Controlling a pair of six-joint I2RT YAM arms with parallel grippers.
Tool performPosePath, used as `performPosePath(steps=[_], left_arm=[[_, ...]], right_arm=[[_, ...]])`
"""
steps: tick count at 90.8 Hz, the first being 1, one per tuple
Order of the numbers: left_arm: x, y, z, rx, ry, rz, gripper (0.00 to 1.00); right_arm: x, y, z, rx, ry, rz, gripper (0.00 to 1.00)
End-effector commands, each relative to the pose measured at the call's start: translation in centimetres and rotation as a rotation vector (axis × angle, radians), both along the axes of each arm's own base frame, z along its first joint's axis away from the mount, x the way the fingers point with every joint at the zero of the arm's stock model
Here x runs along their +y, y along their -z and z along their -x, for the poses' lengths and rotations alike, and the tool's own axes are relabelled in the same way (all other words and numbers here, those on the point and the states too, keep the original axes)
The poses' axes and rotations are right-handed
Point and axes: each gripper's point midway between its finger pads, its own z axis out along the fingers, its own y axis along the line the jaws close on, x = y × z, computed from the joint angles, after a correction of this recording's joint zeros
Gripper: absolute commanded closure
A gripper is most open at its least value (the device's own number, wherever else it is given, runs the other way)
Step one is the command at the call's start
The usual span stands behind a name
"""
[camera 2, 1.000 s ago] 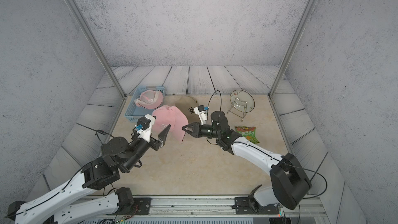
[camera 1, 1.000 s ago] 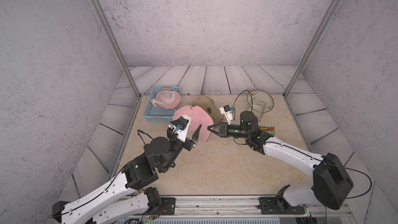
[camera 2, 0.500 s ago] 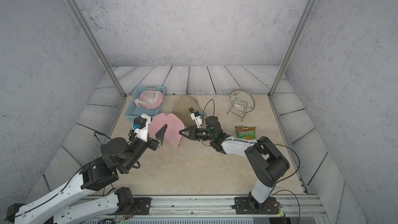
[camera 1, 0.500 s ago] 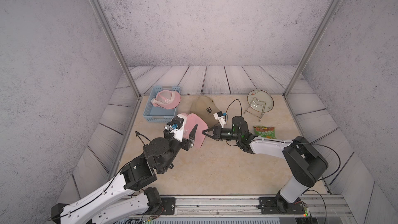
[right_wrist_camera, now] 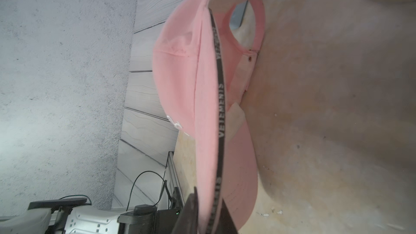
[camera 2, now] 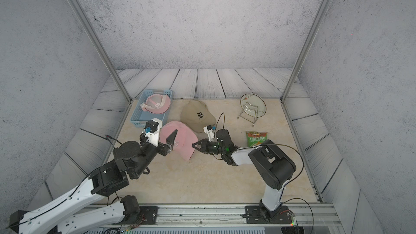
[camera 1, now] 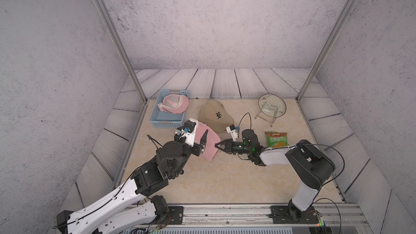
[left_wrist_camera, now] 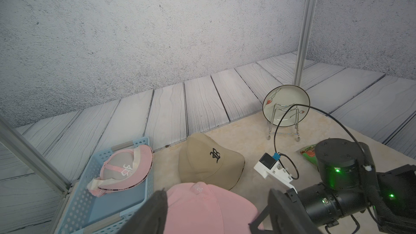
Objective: Turn the baseball cap inside out
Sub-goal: Place the baseball cap at the center of the board.
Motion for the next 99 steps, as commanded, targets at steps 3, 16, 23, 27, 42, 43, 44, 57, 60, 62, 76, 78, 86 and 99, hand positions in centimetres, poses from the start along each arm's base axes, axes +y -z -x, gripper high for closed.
performPosePath(steps=[3, 16, 23, 27, 42, 43, 44, 57, 60, 62, 76, 78, 86, 99], left_arm=[[-0.1, 0.6, -0.1, 0.021, 0.003, 0.004, 0.24], [0.0, 0.6, -0.2, 0.023, -0.002, 0.006, 0.24], [0.1, 0.7, -0.3, 0.029, -0.006, 0.01, 0.24], [0.1, 0.8, -0.4, 0.033, -0.009, 0.012, 0.24], [0.7, 1.4, -1.0, 0.062, -0.044, 0.014, 0.23], [0.7, 1.5, -1.0, 0.065, -0.046, 0.015, 0.23], [0.8, 1.6, -1.1, 0.069, -0.05, 0.016, 0.23], [2.2, 2.9, -2.8, 0.134, -0.12, 0.028, 0.23], [2.6, 3.3, -3.4, 0.154, -0.136, 0.032, 0.23], [3.0, 3.6, -3.9, 0.167, -0.151, 0.034, 0.23], [5.6, 5.8, -7.6, 0.266, -0.258, 0.018, 0.23], [6.0, 6.0, -8.1, 0.274, -0.272, 0.015, 0.23], [7.4, 6.7, -10.1, 0.311, -0.32, 0.014, 0.22], [9.5, 8.1, -13.4, 0.38, -0.357, 0.039, 0.21]], right_arm=[[-1.0, 3.0, 0.0, 0.026, 0.044, 0.09, 0.73], [-2.0, 4.8, 0.3, 0.039, 0.067, 0.167, 0.61], [-2.5, 5.3, 0.3, 0.028, 0.067, 0.216, 0.53], [-2.8, 5.5, 0.2, 0.013, 0.07, 0.252, 0.47], [-5.3, 5.6, -0.4, -0.076, 0.097, 0.45, 0.33], [-5.6, 5.6, -0.4, -0.082, 0.103, 0.467, 0.32], [-5.8, 5.5, -0.5, -0.089, 0.107, 0.484, 0.31], [-9.5, 3.7, -1.6, -0.215, 0.187, 0.684, 0.24], [-10.4, 3.3, -1.8, -0.234, 0.207, 0.73, 0.24], [-11.0, 2.8, -2.0, -0.25, 0.227, 0.756, 0.24], [-14.9, -0.3, -3.0, -0.328, 0.338, 0.936, 0.24], [-15.4, -0.6, -3.1, -0.335, 0.35, 0.958, 0.23], [-16.9, -2.2, -3.4, -0.377, 0.391, 1.006, 0.23], [-18.5, -3.9, -3.3, -0.413, 0.423, 0.992, 0.24]])
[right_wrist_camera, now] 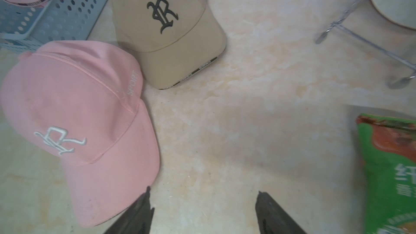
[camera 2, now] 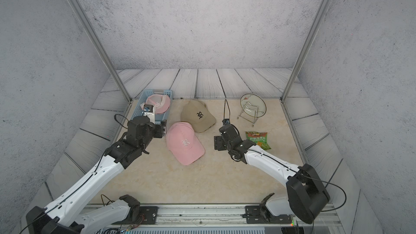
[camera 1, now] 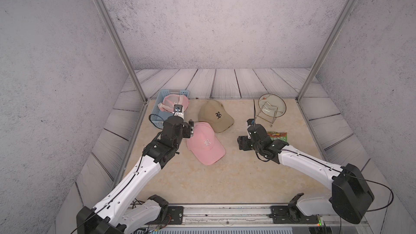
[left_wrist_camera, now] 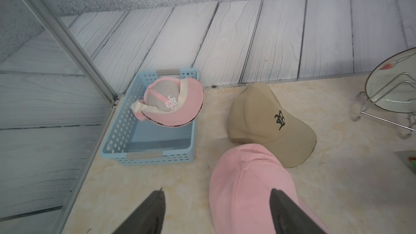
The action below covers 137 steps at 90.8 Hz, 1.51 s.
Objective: Turn the baseball cap inside out
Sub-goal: Place the baseball cap at the center of the board, then pick up the baseball cap from the basket.
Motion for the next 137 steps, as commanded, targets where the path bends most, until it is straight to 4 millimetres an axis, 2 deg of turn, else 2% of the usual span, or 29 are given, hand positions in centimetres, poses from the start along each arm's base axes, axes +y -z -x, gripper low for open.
performPosePath(steps=[1, 23, 33, 38, 56, 75, 95, 106, 119, 125, 137], left_arm=[[1.0, -0.1, -2.4, 0.033, -0.005, 0.058, 0.21], [3.7, 3.2, -9.1, 0.138, -0.017, 0.074, 0.2], [2.9, 4.7, -12.5, 0.166, 0.048, 0.09, 0.19], [1.8, 5.7, -14.1, 0.187, 0.112, 0.081, 0.19], [1.0, 8.4, -19.5, 0.24, 0.116, 0.063, 0.19], [0.6, 11.2, -23.3, 0.262, 0.106, 0.059, 0.19], [0.4, 13.4, -26.0, 0.282, 0.1, 0.045, 0.22], [0.8, 14.4, -26.9, 0.299, 0.084, 0.015, 0.3], [1.6, 15.3, -27.2, 0.308, 0.049, -0.026, 0.47], [1.9, 15.4, -27.2, 0.308, 0.046, -0.045, 0.51], [2.5, 14.7, -27.0, 0.289, 0.023, -0.082, 0.81]], right_arm=[[-3.3, -1.4, 0.3, -0.041, 0.041, 0.089, 0.23], [-4.6, -3.2, 1.1, -0.031, 0.004, 0.015, 0.24], [-4.8, -3.6, 1.4, -0.031, -0.008, 0.002, 0.23], [-4.8, -3.7, 1.5, -0.032, -0.012, 0.0, 0.24], [-5.3, -3.2, 1.4, -0.026, 0.003, 0.014, 0.24], [-5.3, -1.9, 1.2, 0.006, 0.0, 0.018, 0.23], [-4.8, -1.1, 1.0, 0.033, -0.01, 0.002, 0.24], [-4.5, -0.8, 0.9, 0.046, -0.013, -0.003, 0.23], [-4.2, -0.6, 0.8, 0.055, -0.019, -0.012, 0.24], [-4.1, -0.6, 0.8, 0.059, -0.02, -0.017, 0.24], [-4.0, -0.5, 0.8, 0.065, -0.023, -0.024, 0.24]])
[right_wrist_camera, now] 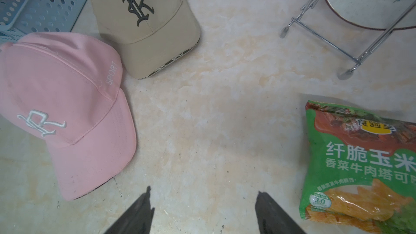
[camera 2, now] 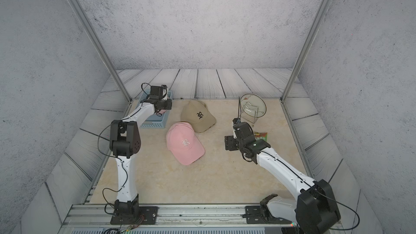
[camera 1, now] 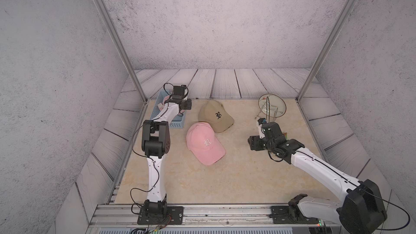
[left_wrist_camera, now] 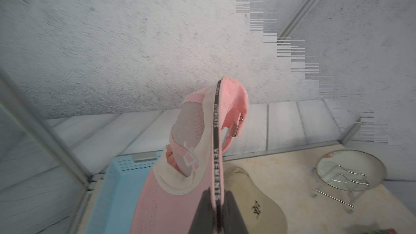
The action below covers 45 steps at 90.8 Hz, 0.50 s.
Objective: Turn the baseball cap inside out
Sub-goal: Pick up the baseball cap from the basket.
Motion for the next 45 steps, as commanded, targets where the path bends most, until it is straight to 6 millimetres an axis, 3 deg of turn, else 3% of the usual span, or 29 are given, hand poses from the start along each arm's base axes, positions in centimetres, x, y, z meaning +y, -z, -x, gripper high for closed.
performPosePath(steps=[1, 14, 32, 45], left_arm=[[1.0, -1.1, -0.3, -0.032, -0.029, -0.058, 0.84], [3.0, -3.6, -0.2, -0.097, -0.096, -0.146, 1.0], [6.3, -8.4, 0.8, -0.195, -0.208, -0.301, 1.0], [7.9, -13.3, 2.2, -0.274, -0.274, -0.366, 1.0]], right_arm=[[0.3, 0.3, -0.1, 0.015, -0.003, -0.018, 0.24], [0.5, 0.2, 0.0, 0.022, -0.01, -0.026, 0.24], [0.4, -0.3, 0.2, 0.016, -0.011, -0.029, 0.24], [0.5, -0.5, 0.3, 0.011, -0.013, -0.04, 0.24]])
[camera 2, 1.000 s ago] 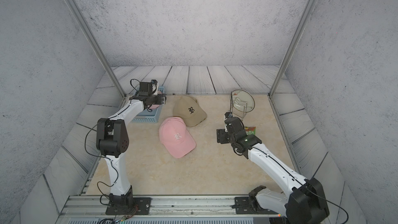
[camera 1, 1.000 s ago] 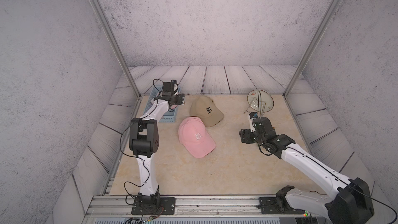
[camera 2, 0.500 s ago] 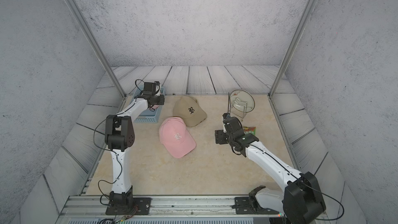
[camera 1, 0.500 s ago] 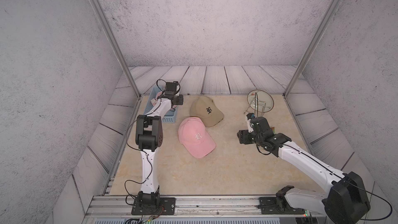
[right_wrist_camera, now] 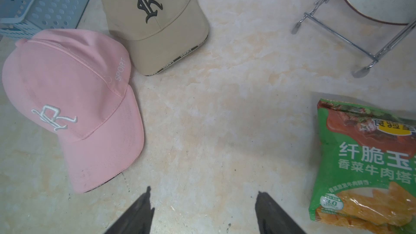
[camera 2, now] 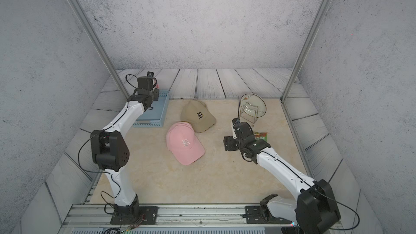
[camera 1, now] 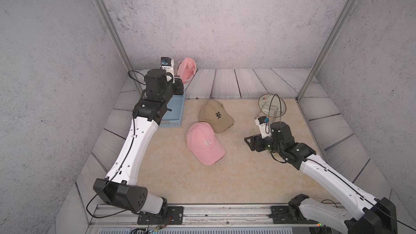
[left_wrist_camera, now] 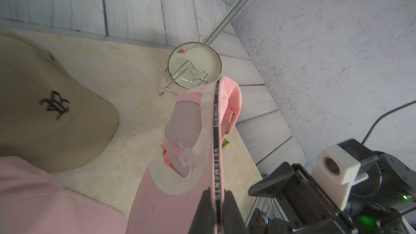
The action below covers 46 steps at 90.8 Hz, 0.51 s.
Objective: Turn the baseball cap inside out
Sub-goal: Pick up the baseball cap from the basket.
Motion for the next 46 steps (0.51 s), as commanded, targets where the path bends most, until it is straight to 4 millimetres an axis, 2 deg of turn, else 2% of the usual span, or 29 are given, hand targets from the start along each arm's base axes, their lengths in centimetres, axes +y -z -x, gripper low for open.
performPosePath(steps=[1, 12, 25, 35, 46], left_arm=[[2.6, -7.1, 1.1, -0.142, -0.093, -0.097, 1.0], [2.7, -11.7, 3.0, -0.204, -0.096, -0.08, 1.0], [1.6, -17.2, 6.3, -0.278, -0.049, 0.029, 1.0], [0.2, -20.9, 9.2, -0.345, -0.002, 0.12, 1.0], [-3.0, -24.0, 12.4, -0.391, 0.115, 0.219, 1.0]], right_arm=[[0.1, -0.5, 0.1, 0.0, -0.001, -0.021, 0.24], [0.3, -1.1, 0.1, -0.013, -0.007, -0.034, 0.24], [0.8, -2.3, 0.2, -0.047, -0.036, -0.067, 0.24], [1.5, -3.6, 0.6, -0.077, -0.082, -0.11, 0.24], [2.2, -5.0, 1.2, -0.104, -0.138, -0.146, 0.25]])
